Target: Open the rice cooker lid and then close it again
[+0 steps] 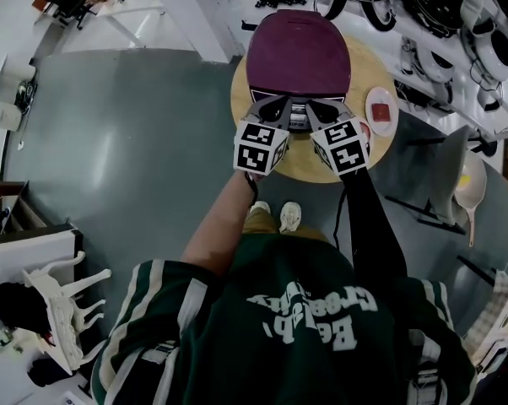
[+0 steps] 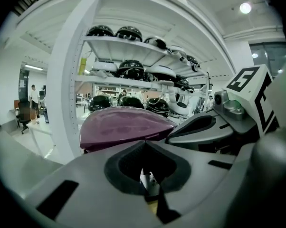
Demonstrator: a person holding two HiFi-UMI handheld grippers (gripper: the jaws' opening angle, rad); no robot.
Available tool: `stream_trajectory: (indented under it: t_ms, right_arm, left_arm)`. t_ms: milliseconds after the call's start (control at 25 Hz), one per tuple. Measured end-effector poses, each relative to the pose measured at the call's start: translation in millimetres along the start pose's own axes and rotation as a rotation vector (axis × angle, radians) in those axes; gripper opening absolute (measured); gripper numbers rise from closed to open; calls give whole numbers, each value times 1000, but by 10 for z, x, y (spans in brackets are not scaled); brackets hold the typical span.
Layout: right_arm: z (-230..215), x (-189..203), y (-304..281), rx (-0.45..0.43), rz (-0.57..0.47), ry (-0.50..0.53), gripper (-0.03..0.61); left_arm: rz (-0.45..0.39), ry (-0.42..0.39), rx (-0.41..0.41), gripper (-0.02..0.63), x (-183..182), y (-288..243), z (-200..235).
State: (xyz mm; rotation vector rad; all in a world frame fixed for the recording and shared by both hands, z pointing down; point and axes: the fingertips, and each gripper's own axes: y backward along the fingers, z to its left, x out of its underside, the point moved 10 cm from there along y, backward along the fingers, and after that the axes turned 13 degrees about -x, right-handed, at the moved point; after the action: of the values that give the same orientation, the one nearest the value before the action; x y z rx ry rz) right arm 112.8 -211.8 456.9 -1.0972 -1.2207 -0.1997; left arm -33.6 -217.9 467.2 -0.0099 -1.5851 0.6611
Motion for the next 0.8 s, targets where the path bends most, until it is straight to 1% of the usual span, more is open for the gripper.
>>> stream_trajectory:
  t_ms: [120,280,480,640,800]
  right_arm:
    - [-2,9,3,1,-7,-3,3]
    - [-9,1,-4,0,-10,-4,3]
    - [-18,-10,-14,0,-15,-10,3]
    - [-32,-4,-19,-13,-17,-24,3]
    - [-36,1,-15,-15,-39,-39,3]
  left_arm:
    - [-7,10,1,0,14,-1,-3]
    - [-9,-1,-2,0,8,-10,1]
    - [-8,15,-3,0,6,-13,18]
    - [-13,13,-9,0,27,-14,15]
    - [-14,21,-7,0,27,-10,25]
